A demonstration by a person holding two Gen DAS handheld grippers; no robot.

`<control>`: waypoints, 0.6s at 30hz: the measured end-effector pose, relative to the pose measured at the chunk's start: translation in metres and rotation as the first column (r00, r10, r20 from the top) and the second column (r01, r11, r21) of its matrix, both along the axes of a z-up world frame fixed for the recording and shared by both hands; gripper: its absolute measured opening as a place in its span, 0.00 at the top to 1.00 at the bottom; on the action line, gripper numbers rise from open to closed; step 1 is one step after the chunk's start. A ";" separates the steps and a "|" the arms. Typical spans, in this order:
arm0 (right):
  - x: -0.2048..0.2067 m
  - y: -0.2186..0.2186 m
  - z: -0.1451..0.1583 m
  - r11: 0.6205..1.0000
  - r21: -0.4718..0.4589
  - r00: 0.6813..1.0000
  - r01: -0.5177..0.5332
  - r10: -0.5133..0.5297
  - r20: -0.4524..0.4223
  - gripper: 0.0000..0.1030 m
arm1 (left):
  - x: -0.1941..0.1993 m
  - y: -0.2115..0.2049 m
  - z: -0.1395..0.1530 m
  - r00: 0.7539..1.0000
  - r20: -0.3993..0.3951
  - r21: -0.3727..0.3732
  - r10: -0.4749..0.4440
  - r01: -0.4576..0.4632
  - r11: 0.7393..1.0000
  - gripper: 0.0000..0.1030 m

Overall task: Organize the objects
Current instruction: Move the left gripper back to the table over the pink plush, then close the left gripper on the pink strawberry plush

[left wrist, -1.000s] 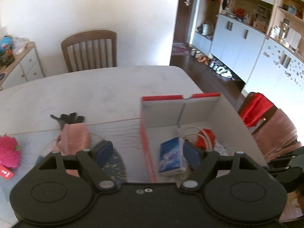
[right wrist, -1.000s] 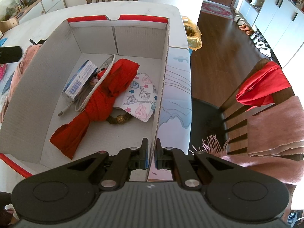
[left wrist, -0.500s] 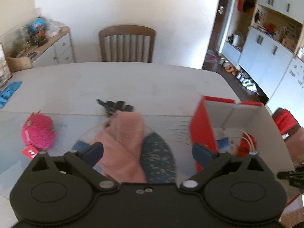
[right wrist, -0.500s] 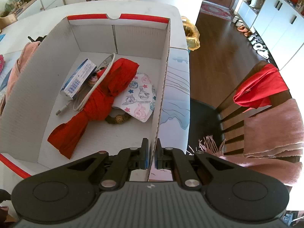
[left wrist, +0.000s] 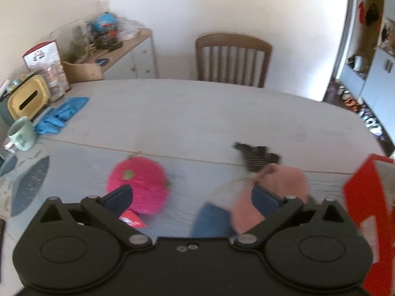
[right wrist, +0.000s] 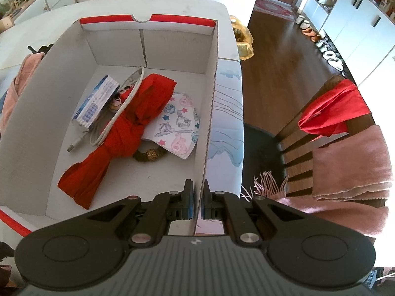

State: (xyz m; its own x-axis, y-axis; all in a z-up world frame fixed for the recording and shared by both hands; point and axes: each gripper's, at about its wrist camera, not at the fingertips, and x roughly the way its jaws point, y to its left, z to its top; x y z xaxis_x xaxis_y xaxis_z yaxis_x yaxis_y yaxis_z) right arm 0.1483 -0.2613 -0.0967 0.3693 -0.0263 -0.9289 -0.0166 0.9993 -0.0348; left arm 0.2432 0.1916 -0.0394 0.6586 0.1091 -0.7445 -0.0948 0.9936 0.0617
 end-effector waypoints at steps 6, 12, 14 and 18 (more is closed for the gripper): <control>0.003 0.001 -0.001 1.000 -0.004 1.000 0.012 -0.013 -0.013 0.95 | 0.028 0.028 -0.020 0.999 -0.039 0.050 0.019 -0.017 0.999 0.01; 0.006 0.003 -0.001 1.000 -0.012 0.999 0.023 -0.023 -0.025 0.94 | 0.053 0.044 -0.052 0.995 -0.083 0.067 0.052 -0.046 0.997 0.01; 0.007 0.003 -0.001 1.000 -0.016 0.999 0.026 -0.026 -0.028 0.94 | 0.057 0.048 -0.059 0.994 -0.090 0.057 0.065 -0.060 0.997 0.01; 0.008 0.004 -0.001 0.999 -0.024 0.999 0.030 -0.031 -0.033 0.94 | 0.066 0.053 -0.072 0.991 -0.110 0.039 0.075 -0.071 0.997 0.01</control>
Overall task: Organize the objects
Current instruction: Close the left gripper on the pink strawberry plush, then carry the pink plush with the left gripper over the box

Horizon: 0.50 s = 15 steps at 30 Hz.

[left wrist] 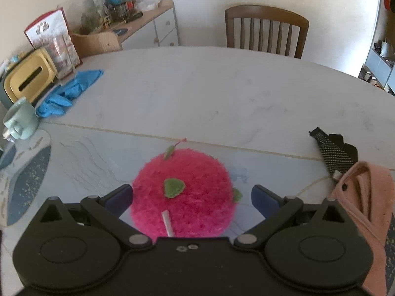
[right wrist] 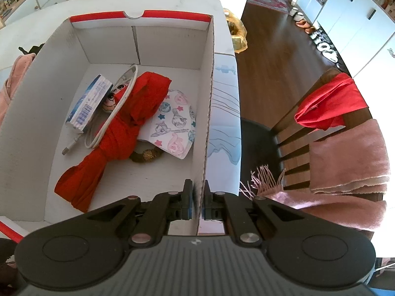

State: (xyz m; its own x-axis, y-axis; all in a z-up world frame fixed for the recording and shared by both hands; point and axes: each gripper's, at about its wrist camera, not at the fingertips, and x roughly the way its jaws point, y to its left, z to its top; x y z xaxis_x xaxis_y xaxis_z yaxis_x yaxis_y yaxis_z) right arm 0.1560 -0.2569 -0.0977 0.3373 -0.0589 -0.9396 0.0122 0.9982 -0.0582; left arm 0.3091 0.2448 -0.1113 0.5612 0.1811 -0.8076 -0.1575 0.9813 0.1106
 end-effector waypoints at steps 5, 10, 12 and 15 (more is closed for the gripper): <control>0.000 0.001 0.000 1.000 -0.005 1.000 0.004 -0.004 -0.003 0.93 | 0.004 0.002 -0.008 1.000 -0.009 0.020 0.011 -0.011 1.000 0.01; 0.000 0.002 0.000 1.000 -0.011 1.000 0.005 -0.005 -0.004 0.93 | 0.007 0.004 -0.013 0.999 -0.022 0.054 0.028 -0.027 0.998 0.11; 0.001 0.003 0.000 1.000 -0.014 1.000 0.005 -0.005 -0.004 0.93 | 0.008 0.007 -0.014 0.999 -0.024 0.067 0.038 -0.036 0.997 0.15; 0.001 0.002 0.000 1.000 -0.013 1.000 0.005 -0.005 -0.004 0.93 | 0.006 0.010 -0.012 0.999 -0.019 0.063 0.050 -0.048 0.997 0.19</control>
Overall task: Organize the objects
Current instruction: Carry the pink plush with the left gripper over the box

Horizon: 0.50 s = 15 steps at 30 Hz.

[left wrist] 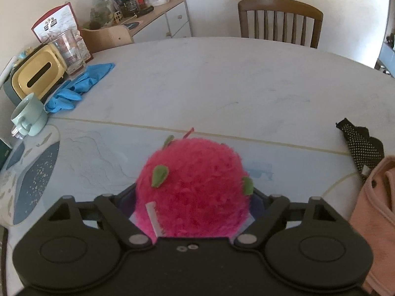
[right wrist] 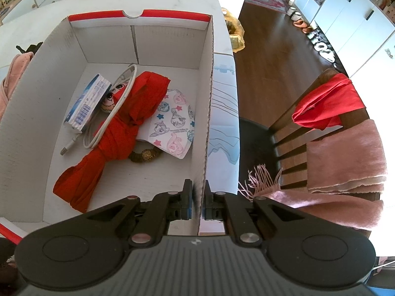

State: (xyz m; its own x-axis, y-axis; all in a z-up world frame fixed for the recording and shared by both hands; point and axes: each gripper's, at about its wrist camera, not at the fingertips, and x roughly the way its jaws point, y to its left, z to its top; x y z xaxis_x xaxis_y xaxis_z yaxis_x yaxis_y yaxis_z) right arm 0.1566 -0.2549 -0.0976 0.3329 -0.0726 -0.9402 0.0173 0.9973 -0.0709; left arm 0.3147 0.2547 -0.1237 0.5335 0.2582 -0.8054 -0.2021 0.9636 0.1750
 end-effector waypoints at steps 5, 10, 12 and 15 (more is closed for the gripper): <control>0.000 0.000 0.001 1.000 -0.002 1.000 -0.001 0.001 0.001 0.93 | -0.003 0.000 0.004 1.000 -0.004 -0.015 0.007 -0.007 1.000 0.21; -0.002 0.000 0.001 1.000 -0.004 1.000 -0.003 0.003 0.010 0.93 | -0.013 -0.006 0.010 1.000 -0.007 -0.043 0.002 -0.002 0.999 0.22; -0.003 -0.002 0.002 1.000 -0.001 1.000 -0.003 0.003 0.013 0.93 | -0.018 -0.009 0.016 1.000 -0.001 -0.059 -0.003 0.003 0.998 0.22; -0.004 -0.002 0.001 1.000 0.002 1.000 -0.005 0.005 0.017 0.93 | -0.027 -0.019 0.027 1.000 0.014 -0.071 -0.020 0.021 0.997 0.22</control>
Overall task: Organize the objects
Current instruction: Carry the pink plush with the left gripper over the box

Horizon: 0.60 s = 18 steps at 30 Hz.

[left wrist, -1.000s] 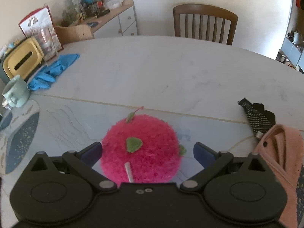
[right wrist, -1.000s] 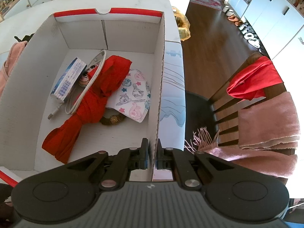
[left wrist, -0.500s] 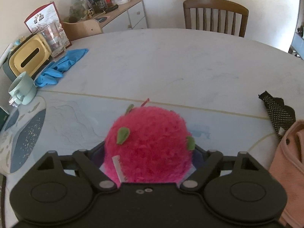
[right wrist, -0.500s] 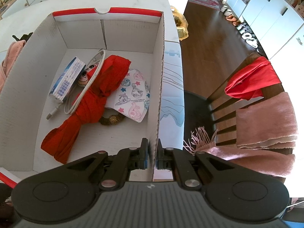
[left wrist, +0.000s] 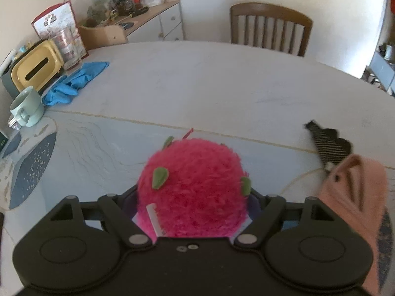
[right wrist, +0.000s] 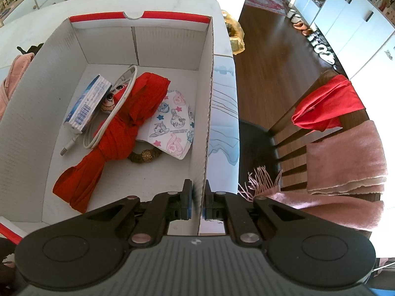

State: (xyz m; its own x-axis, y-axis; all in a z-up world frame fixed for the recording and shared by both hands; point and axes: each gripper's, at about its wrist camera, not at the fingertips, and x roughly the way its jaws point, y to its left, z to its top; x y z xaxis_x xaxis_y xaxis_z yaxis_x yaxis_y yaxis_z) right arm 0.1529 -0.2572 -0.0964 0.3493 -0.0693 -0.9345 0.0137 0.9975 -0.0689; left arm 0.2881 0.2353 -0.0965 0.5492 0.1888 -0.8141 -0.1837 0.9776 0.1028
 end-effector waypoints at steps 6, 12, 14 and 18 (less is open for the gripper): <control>-0.001 0.001 -0.001 1.000 0.002 1.000 -0.009 0.009 0.014 0.93 | -0.017 -0.029 0.029 0.998 0.033 -0.021 -0.057 0.058 0.998 0.22; -0.002 -0.001 -0.001 1.000 0.015 1.000 -0.004 0.004 0.025 0.93 | -0.032 -0.062 0.053 0.991 0.060 -0.043 -0.122 0.124 0.991 0.22; -0.003 -0.002 -0.001 1.000 0.018 0.999 -0.007 0.007 0.032 0.94 | -0.037 -0.073 0.059 0.987 0.069 -0.048 -0.145 0.148 0.988 0.22; -0.004 -0.003 0.000 1.000 0.026 0.999 -0.017 0.015 0.042 0.94 | -0.051 -0.105 0.074 0.973 0.088 -0.066 -0.214 0.220 0.973 0.22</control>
State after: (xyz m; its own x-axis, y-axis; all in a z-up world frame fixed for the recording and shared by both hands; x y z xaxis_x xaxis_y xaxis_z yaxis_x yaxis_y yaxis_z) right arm 0.1490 -0.2603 -0.0960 0.3892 -0.0386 -0.9203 0.0000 0.9991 -0.0419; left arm 0.2371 0.1306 -0.0228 0.6339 -0.0013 -0.7734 0.0287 0.9993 0.0218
